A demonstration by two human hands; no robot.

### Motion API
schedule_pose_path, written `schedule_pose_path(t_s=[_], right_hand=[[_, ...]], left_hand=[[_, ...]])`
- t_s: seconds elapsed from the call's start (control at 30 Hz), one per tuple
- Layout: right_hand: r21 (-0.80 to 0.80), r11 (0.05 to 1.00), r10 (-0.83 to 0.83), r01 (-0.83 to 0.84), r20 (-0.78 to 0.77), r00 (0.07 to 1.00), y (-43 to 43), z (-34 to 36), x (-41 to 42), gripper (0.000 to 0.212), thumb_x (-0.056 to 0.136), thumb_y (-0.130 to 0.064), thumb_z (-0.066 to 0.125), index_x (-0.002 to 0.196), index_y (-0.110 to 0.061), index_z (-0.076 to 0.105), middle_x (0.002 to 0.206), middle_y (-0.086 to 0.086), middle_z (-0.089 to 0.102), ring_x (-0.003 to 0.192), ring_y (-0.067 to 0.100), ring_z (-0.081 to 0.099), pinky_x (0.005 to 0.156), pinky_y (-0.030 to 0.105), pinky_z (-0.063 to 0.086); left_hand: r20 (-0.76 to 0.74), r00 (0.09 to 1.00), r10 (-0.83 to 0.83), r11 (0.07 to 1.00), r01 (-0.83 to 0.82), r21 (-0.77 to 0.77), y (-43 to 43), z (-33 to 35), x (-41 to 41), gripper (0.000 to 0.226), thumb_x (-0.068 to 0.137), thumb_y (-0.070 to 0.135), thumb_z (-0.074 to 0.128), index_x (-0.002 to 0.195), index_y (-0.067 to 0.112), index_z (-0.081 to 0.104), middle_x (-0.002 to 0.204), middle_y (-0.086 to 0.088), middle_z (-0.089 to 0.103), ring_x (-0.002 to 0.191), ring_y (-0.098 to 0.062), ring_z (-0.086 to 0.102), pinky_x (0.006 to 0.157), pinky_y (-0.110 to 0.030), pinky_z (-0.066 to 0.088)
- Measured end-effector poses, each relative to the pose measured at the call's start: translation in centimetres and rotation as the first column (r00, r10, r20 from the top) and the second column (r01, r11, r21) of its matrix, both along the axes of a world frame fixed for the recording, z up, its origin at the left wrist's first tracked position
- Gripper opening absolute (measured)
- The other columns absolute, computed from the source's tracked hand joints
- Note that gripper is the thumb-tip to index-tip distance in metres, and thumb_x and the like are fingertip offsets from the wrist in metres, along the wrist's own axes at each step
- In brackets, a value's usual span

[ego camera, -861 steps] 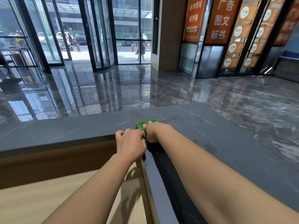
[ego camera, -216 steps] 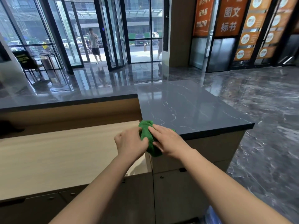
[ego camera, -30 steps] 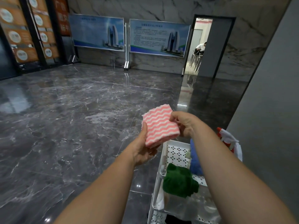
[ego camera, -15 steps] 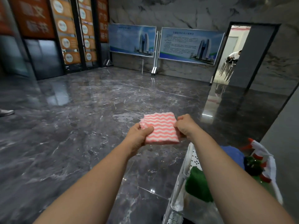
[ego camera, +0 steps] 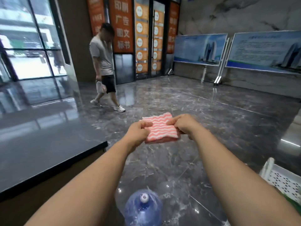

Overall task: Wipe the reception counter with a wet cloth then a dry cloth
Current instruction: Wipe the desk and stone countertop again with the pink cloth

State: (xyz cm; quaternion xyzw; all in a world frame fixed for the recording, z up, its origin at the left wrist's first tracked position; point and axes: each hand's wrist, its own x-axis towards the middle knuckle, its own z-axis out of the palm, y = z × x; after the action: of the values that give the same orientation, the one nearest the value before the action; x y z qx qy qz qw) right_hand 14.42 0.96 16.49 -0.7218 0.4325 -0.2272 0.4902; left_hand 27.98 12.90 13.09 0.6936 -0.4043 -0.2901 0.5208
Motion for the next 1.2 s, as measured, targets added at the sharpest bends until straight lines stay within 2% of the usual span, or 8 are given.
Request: schedule_pose_path(t_s=[0.27, 0.4, 0.47, 0.6, 0.83, 0.93, 1.07, 1.2], right_hand=[[-0.175, 0.925, 0.325, -0.336, -0.09, 0.942, 15.4, 2.1, 11.6, 0.031, 0.074, 0.023, 0.046, 0.103, 0.028, 0.056, 0.076, 0.029, 0.053, 0.064, 0.023, 0.047, 0.047, 0.024, 0.036], [-0.277, 0.813, 0.458, -0.512, -0.238, 0.856, 23.6, 1.6, 17.7, 0.029, 0.07, 0.014, 0.043, 0.051, -0.007, 0.047, 0.054, 0.007, 0.036, 0.056, 0.018, 0.035, 0.053, 0.03, 0.028], [-0.29, 0.756, 0.511, -0.586, -0.299, 0.806, 27.5, 0.8, 20.6, 0.021, 0.066, 0.002, 0.042, 0.052, -0.014, 0.038, 0.059, 0.002, 0.035, 0.062, 0.019, 0.036, 0.058, 0.03, 0.031], [-0.281, 0.664, 0.594, -0.693, -0.366, 0.717, 35.6, -0.7, 25.8, 0.019, 0.068, -0.001, 0.042, 0.055, -0.015, 0.041, 0.068, 0.004, 0.04, 0.069, 0.02, 0.04, 0.067, 0.033, 0.038], [-0.26, 0.541, 0.702, -0.8, -0.385, 0.599, 49.1, -1.5, 30.4, 0.024, 0.087, -0.005, 0.047, 0.068, -0.017, 0.054, 0.09, 0.013, 0.063, 0.09, 0.029, 0.061, 0.089, 0.043, 0.052], [-0.248, 0.475, 0.736, -0.845, -0.415, 0.535, 53.2, -2.2, 32.4, 0.029, 0.086, 0.001, 0.046, 0.063, -0.016, 0.048, 0.078, 0.009, 0.053, 0.084, 0.027, 0.054, 0.082, 0.039, 0.049], [-0.198, 0.414, 0.779, -0.888, -0.427, 0.459, 57.1, -3.4, 36.1, 0.033, 0.09, -0.003, 0.056, 0.067, -0.023, 0.042, 0.094, 0.008, 0.054, 0.085, 0.024, 0.05, 0.077, 0.029, 0.045], [-0.161, 0.396, 0.794, -0.904, -0.436, 0.425, 58.7, -5.4, 40.6, 0.032, 0.091, -0.004, 0.054, 0.067, -0.022, 0.042, 0.082, 0.002, 0.052, 0.07, 0.016, 0.05, 0.063, 0.022, 0.042]], left_hand=[[0.16, 0.979, 0.125, 0.991, -0.129, 0.018, 18.2, 2.7, 9.2, 0.055, 0.083, -0.004, 0.056, 0.136, 0.006, 0.049, 0.13, -0.006, 0.055, 0.111, -0.015, 0.058, 0.095, -0.023, 0.045], [0.286, 0.94, 0.187, 0.972, -0.22, 0.086, 28.8, 3.9, 11.6, 0.035, 0.072, 0.009, 0.057, 0.102, 0.025, 0.055, 0.106, -0.001, 0.047, 0.097, -0.014, 0.048, 0.084, -0.026, 0.039], [0.325, 0.913, 0.248, 0.948, -0.297, 0.112, 33.4, 4.2, 12.8, 0.031, 0.075, 0.002, 0.057, 0.093, 0.027, 0.051, 0.102, -0.003, 0.045, 0.093, -0.016, 0.046, 0.08, -0.029, 0.039], [0.289, 0.875, 0.387, 0.89, -0.437, 0.13, 42.3, 3.9, 14.9, 0.058, 0.08, -0.012, 0.053, 0.134, 0.007, 0.05, 0.125, -0.009, 0.056, 0.112, -0.02, 0.056, 0.096, -0.032, 0.049], [0.193, 0.79, 0.582, 0.774, -0.611, 0.169, 54.9, 2.3, 17.1, 0.041, 0.079, -0.018, 0.047, 0.098, 0.018, 0.054, 0.105, -0.005, 0.057, 0.101, -0.018, 0.058, 0.081, -0.021, 0.05], [0.16, 0.739, 0.654, 0.716, -0.674, 0.182, 58.5, 1.5, 18.1, 0.044, 0.079, -0.019, 0.045, 0.1, 0.018, 0.055, 0.1, -0.002, 0.058, 0.091, -0.013, 0.058, 0.08, -0.021, 0.049], [0.143, 0.67, 0.729, 0.636, -0.739, 0.22, 62.2, -0.3, 20.6, 0.063, 0.078, -0.017, 0.048, 0.138, 0.003, 0.047, 0.12, -0.005, 0.056, 0.108, -0.019, 0.057, 0.074, -0.02, 0.049], [0.14, 0.631, 0.763, 0.598, -0.771, 0.219, 63.5, -2.0, 24.2, 0.061, 0.08, -0.017, 0.047, 0.138, 0.001, 0.047, 0.115, -0.004, 0.055, 0.105, -0.017, 0.054, 0.078, -0.021, 0.045]])
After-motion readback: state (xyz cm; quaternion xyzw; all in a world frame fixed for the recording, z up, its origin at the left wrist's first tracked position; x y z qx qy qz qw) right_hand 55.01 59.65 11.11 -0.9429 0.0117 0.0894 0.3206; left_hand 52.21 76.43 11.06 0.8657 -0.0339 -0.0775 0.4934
